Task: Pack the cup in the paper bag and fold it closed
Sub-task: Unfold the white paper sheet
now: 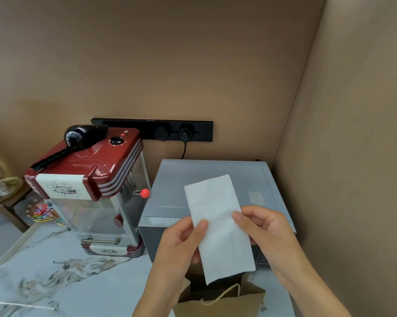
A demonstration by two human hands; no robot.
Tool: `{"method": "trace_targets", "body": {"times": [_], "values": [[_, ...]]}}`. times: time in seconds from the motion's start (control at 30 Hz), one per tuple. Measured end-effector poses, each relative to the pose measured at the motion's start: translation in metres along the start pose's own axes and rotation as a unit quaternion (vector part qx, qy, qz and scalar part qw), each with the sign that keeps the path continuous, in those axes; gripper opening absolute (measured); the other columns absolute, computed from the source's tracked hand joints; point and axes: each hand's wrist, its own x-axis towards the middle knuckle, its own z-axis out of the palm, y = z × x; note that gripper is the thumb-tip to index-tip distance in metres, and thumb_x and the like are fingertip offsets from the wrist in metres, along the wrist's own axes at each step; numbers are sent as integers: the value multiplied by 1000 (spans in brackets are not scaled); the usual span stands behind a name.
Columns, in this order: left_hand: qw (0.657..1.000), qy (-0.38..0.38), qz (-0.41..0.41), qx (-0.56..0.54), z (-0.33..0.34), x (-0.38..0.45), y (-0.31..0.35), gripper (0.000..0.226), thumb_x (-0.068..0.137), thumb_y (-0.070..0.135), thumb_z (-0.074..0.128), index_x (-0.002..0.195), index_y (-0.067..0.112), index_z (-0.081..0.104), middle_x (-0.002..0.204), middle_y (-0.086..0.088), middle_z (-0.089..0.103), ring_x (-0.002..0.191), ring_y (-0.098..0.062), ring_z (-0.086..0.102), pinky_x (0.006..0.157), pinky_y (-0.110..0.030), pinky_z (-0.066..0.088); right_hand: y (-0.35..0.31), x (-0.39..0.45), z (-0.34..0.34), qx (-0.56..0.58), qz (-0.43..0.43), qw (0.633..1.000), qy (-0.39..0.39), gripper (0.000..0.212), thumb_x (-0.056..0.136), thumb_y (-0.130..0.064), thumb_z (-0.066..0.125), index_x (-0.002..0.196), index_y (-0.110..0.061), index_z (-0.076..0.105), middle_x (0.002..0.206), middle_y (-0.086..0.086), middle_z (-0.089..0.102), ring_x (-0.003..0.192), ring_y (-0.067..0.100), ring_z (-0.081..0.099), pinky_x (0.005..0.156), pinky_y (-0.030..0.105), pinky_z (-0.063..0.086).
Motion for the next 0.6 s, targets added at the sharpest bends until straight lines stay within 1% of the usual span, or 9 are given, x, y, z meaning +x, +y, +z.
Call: {"method": "trace_targets", "body": {"times": [0.07, 0.13, 0.2, 0.23, 0.27, 0.33, 0.4, 0.5, 0.6], "values": [[1000, 2, -2, 15, 0, 2, -2, 23, 85, 36, 68, 107, 30, 72, 103, 10, 78, 98, -17, 73, 90, -53, 58, 1, 1, 2, 7, 4, 1000, 7, 17, 79, -36, 70, 90, -28, 79, 93, 0, 81, 84, 15, 77, 63, 16, 56], [1000, 16, -7, 9, -1, 5, -6, 20, 88, 26, 68, 107, 30, 71, 102, 11, 78, 96, -14, 74, 86, -44, 61, 3, 1, 4, 7, 23, 1000, 0, 20, 76, -37, 74, 94, -30, 77, 95, -1, 81, 87, 15, 76, 65, 19, 58], [1000, 20, -8, 7, 0, 7, -7, 17, 90, 24, 67, 105, 32, 71, 101, 12, 78, 92, -10, 74, 79, -37, 62, 6, 1, 7, 7, 53, 998, -18, 31, 74, -34, 79, 103, -28, 73, 101, -4, 80, 92, 14, 76, 68, 24, 60], [1000, 19, -5, 8, 0, 7, -7, 16, 91, 24, 66, 103, 32, 72, 101, 12, 78, 91, -10, 74, 77, -34, 62, 9, 1, 8, 5, 69, 997, -21, 32, 75, -31, 80, 106, -29, 71, 102, -6, 80, 93, 14, 76, 68, 25, 61], [1000, 16, -3, 8, 0, 7, -7, 16, 91, 23, 66, 102, 32, 73, 101, 10, 78, 92, -12, 74, 77, -35, 62, 11, 1, 11, 3, 81, 997, -16, 31, 78, -27, 80, 107, -30, 71, 102, -8, 79, 93, 12, 75, 68, 26, 61], [1000, 10, 1, 4, 0, 6, -6, 20, 90, 19, 68, 105, 30, 73, 104, 7, 78, 97, -19, 73, 84, -42, 61, 15, 2, 15, 6, 97, 995, -3, 25, 81, -22, 79, 103, -33, 74, 99, -10, 79, 92, 10, 74, 69, 26, 61], [1000, 9, 3, 5, 0, 5, -6, 25, 88, 17, 70, 109, 29, 72, 106, 5, 77, 102, -22, 71, 87, -47, 60, 16, 2, 17, 16, 107, 994, 9, 24, 81, -19, 78, 100, -33, 76, 98, -9, 78, 95, 13, 73, 73, 30, 62], [1000, 1, 4, 3, -1, 4, -7, 24, 88, 13, 70, 107, 28, 73, 104, 6, 77, 100, -21, 72, 85, -46, 61, 16, 1, 17, 21, 106, 994, 28, 23, 85, -15, 75, 99, -33, 77, 98, -7, 78, 97, 17, 72, 80, 37, 62], [1000, 21, -4, -3, -2, 4, -7, 18, 91, 13, 66, 99, 27, 76, 102, 5, 76, 103, -22, 70, 86, -44, 61, 14, 1, 14, 12, 109, 993, 43, 26, 88, -13, 71, 93, -37, 78, 95, -10, 78, 98, 20, 71, 87, 46, 61]]}}
